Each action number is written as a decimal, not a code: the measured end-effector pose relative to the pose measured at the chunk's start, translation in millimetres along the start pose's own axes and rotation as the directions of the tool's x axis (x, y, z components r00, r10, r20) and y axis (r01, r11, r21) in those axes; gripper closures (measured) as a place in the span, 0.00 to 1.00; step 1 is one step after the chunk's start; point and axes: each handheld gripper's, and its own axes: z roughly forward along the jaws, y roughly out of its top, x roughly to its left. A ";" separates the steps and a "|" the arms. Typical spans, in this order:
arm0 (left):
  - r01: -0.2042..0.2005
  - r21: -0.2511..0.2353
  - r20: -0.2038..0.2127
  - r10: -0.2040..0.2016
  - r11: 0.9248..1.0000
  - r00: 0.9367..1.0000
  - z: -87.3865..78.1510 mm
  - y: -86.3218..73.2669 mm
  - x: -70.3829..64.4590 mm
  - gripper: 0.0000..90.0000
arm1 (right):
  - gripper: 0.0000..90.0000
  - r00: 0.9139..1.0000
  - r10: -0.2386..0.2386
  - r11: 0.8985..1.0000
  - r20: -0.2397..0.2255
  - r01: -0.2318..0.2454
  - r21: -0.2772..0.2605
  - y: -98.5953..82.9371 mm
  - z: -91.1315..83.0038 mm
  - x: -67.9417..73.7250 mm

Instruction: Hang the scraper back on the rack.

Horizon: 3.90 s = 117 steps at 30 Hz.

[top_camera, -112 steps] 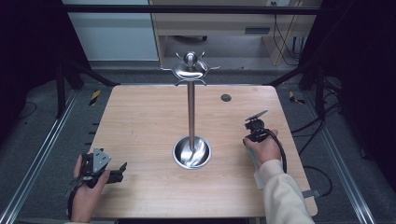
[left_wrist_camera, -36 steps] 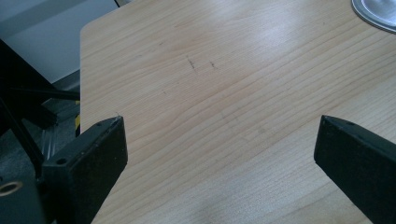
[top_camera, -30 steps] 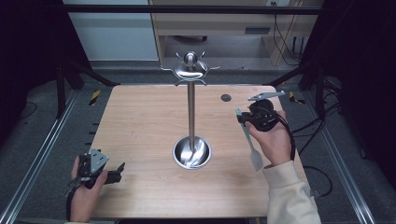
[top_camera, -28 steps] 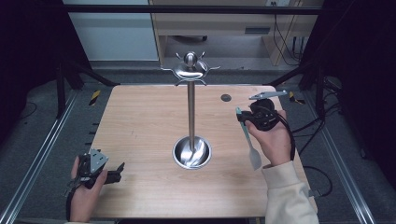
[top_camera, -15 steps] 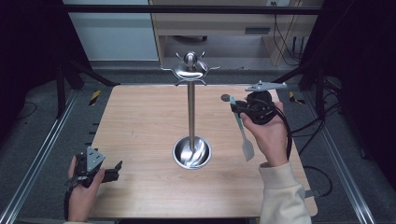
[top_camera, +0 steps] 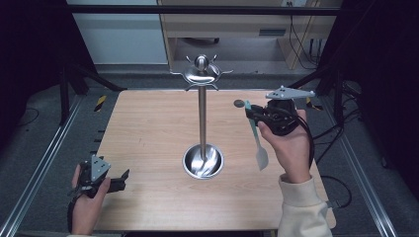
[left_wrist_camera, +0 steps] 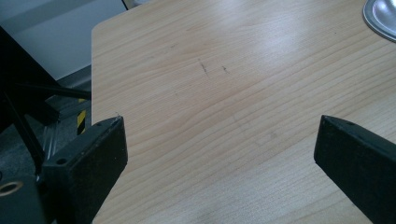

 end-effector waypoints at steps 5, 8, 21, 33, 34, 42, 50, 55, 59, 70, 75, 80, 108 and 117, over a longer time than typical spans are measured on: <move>0.003 0.001 0.003 -0.003 1.000 1.000 1.7 -0.4 0.6 0.03 | 0.83 1.000 -0.016 0.999 -0.008 0.016 -0.034 4.3 -7.9 3.7; 0.002 0.001 0.004 -0.002 1.000 1.000 2.1 -0.3 0.3 0.03 | 0.83 0.999 -0.017 0.997 -0.034 0.014 -0.078 7.3 -14.2 7.2; 0.004 0.001 0.001 -0.004 1.000 1.000 2.4 -0.2 1.1 0.03 | 0.83 0.995 -0.078 0.977 -0.063 0.064 -0.204 17.8 -34.6 29.6; 0.013 -0.005 -0.002 -0.013 1.000 1.000 1.1 -0.5 3.2 0.03 | 0.83 0.991 -0.106 0.965 -0.080 0.083 -0.249 21.0 -38.4 41.3; 0.013 -0.006 -0.003 -0.013 1.000 1.000 1.0 -0.5 3.2 0.03 | 0.83 0.991 -0.109 0.964 -0.080 0.085 -0.252 21.0 -38.8 42.1; 0.012 -0.009 -0.010 -0.012 1.000 1.000 0.1 -0.1 4.2 0.03 | 0.83 0.988 -0.128 0.950 -0.084 0.097 -0.297 22.9 -42.9 51.1; 0.010 -0.011 -0.014 -0.010 1.000 1.000 -0.4 0.0 4.4 0.03 | 0.83 0.985 -0.151 0.942 -0.080 0.119 -0.314 25.5 -43.5 61.0; 0.009 -0.011 -0.015 -0.010 1.000 1.000 -0.3 0.1 4.4 0.03 | 0.82 0.984 -0.157 0.940 -0.082 0.123 -0.317 25.9 -43.5 62.5; 0.007 -0.009 -0.014 -0.007 1.000 1.000 0.1 0.0 4.0 0.03 | 0.82 0.983 -0.156 0.934 -0.096 0.115 -0.338 26.6 -45.0 63.5; 0.000 -0.004 -0.009 0.000 1.000 1.000 1.2 -0.2 2.7 0.03 | 0.82 0.980 -0.173 0.927 -0.094 0.130 -0.352 39.6 -51.5 76.9; 0.000 -0.004 -0.010 0.000 1.000 1.000 1.2 -0.4 2.8 0.03 | 0.82 0.981 -0.167 0.932 -0.096 0.125 -0.341 41.3 -48.4 77.4; -0.001 -0.003 -0.009 0.001 1.000 1.000 1.1 -0.4 2.8 0.03 | 0.82 0.982 -0.166 0.937 -0.095 0.127 -0.325 41.5 -45.5 77.5; -0.007 0.001 0.001 0.007 1.000 1.000 1.6 -0.2 1.5 0.03 | 0.82 0.983 -0.139 0.948 -0.118 0.098 -0.303 47.1 -22.6 79.2; -0.007 -0.001 0.003 0.007 1.000 1.000 1.9 0.0 1.0 0.03 | 0.82 0.984 -0.136 0.946 -0.115 0.094 -0.312 45.4 -21.5 78.6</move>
